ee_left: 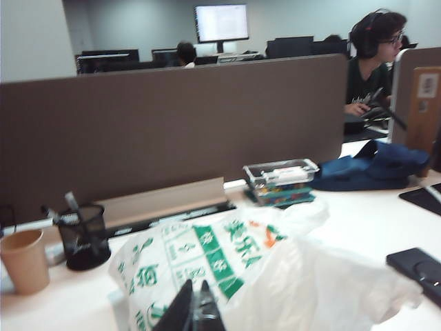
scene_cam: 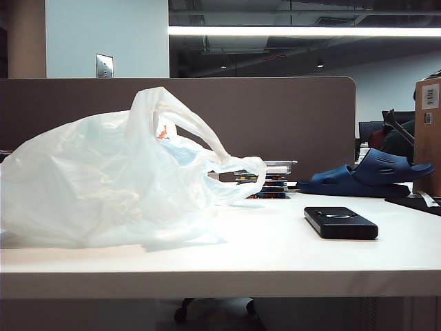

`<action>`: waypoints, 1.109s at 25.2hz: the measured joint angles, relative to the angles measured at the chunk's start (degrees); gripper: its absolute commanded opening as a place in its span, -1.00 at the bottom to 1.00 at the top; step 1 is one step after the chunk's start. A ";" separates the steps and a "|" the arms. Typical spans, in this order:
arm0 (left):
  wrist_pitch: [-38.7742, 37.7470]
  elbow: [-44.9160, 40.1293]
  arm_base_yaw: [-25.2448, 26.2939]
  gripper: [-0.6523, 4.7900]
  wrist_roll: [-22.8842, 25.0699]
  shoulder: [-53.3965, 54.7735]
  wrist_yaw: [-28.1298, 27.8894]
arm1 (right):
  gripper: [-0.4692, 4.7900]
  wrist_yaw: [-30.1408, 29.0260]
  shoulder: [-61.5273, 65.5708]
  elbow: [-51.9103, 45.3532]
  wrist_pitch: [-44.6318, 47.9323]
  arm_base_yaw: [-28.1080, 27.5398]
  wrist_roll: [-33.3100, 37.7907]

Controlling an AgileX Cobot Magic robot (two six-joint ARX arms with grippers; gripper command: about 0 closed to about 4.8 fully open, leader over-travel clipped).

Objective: Put the power bank into the bag.

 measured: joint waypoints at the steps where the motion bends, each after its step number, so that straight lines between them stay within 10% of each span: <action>1: -0.46 0.76 0.00 -0.78 0.00 0.00 0.48 | -0.84 -0.02 0.00 1.03 -0.59 0.00 0.00; 28: -14.21 19.39 0.00 -0.78 0.17 20.46 12.28 | -0.84 -0.13 42.01 47.34 -34.16 0.00 1.84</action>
